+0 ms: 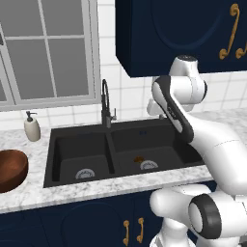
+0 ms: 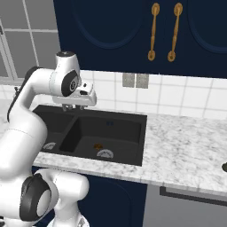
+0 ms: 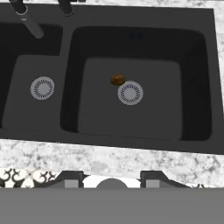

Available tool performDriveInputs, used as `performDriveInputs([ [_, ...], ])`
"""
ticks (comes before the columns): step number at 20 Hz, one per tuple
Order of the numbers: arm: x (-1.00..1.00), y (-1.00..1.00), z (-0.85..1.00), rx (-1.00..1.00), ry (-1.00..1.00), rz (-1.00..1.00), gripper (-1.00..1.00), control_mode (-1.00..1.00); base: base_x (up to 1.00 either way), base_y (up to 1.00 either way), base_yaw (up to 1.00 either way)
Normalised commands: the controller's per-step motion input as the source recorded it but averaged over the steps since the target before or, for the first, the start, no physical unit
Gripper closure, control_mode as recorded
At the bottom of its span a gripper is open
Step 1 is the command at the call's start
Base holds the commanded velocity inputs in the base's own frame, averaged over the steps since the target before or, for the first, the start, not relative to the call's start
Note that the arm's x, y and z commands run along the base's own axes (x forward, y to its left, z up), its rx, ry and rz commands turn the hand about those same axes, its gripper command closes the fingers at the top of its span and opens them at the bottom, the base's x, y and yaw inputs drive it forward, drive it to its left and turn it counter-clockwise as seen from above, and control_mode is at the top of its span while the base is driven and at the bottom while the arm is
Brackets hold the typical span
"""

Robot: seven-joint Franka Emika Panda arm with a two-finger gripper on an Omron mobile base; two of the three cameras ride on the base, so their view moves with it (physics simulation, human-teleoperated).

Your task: Pick the mushroom from the sink and place it in the bowl. Then pick the bowl and place it in the microwave. Then close the microwave door and press the start button.

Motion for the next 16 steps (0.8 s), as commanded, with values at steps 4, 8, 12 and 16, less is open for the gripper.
performDriveInputs([
  [4, -0.16, 0.0, 0.0, 0.0, -0.02, 0.0, -1.0, -1.0, 0.0, 0.0, 0.0],
  [8, -0.18, 0.0, -0.25, 0.0, -0.01, 0.0, -1.0, -1.0, 0.0, 0.0, 0.0],
  [12, -0.01, 0.0, -0.53, 0.0, 0.0, -0.08, -1.0, -1.0, 0.0, 0.0, 0.0],
  [16, 0.0, -0.01, -0.56, 0.0, 0.0, -0.12, -1.0, -1.0, 0.0, 0.0, 0.0],
])
